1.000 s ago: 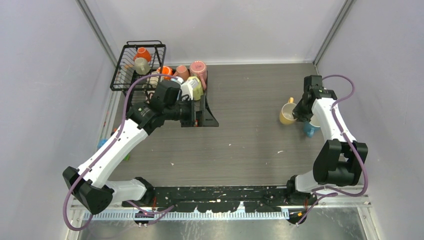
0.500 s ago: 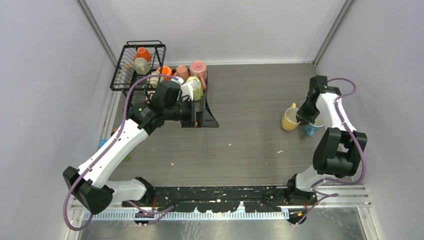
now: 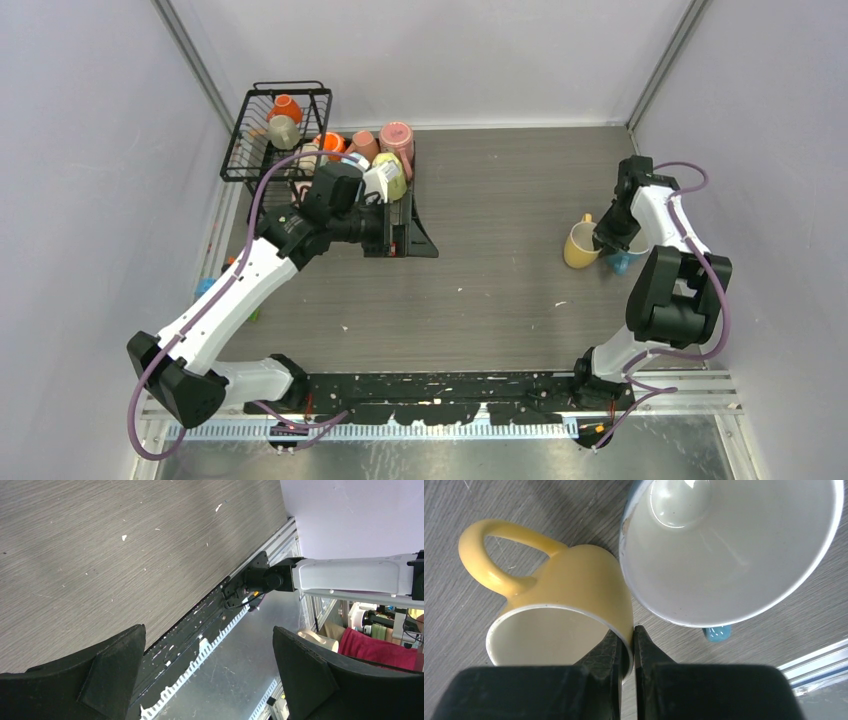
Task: Unload the cups from the dish rack
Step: Place the cup at the center of the board, then unload the cup from the dish rack.
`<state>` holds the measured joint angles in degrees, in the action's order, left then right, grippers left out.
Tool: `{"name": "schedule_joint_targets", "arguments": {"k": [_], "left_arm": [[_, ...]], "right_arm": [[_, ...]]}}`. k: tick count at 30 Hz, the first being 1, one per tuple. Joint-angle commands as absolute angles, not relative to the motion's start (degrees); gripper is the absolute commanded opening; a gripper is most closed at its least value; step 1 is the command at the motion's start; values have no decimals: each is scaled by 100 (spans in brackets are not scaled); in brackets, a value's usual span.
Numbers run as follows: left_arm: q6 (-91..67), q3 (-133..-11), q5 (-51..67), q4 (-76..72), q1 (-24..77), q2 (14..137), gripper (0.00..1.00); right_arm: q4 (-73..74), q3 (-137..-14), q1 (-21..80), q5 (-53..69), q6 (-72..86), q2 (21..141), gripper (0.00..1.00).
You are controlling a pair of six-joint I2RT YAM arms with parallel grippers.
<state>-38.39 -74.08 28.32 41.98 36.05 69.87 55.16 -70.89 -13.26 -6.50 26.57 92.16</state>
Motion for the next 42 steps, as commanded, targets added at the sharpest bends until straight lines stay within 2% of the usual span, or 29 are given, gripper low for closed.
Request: {"name": "schedule_joint_targets", "arguments": {"k": [1,11,19,28,34,39,42], "left_arm": [[-3709,-7409,2998,4080,3620,6994,100],[-3708,-7417,3032,4081,3612,7044,100],[-3637,-7491,3055,4158,3618,7083,100],[-3551,-7635,3012,4249,3613,7158,100],[-3551,-7627,2661,4279,3612,7104,100],[-3505,-7598,2064,4370,3617,7050,100],[-3340,-7641,1326,4400,3618,7068,100]], "right_arm": [[5316,-7075,-1352,-697,2619,9127,9],[5311,-7004,-1345,-865,2628,8921,38],[5587,-7014,-1347,-987,2730,8403,52],[5809,-6860,-1308,-921,2761,7217,70],[6004,-7037,-1089,-757,2757,6673,99],[5976,-7125,-531,-804,2936,6409,100],[5840,-7154,-29,-877,3146,6364,100]]}}
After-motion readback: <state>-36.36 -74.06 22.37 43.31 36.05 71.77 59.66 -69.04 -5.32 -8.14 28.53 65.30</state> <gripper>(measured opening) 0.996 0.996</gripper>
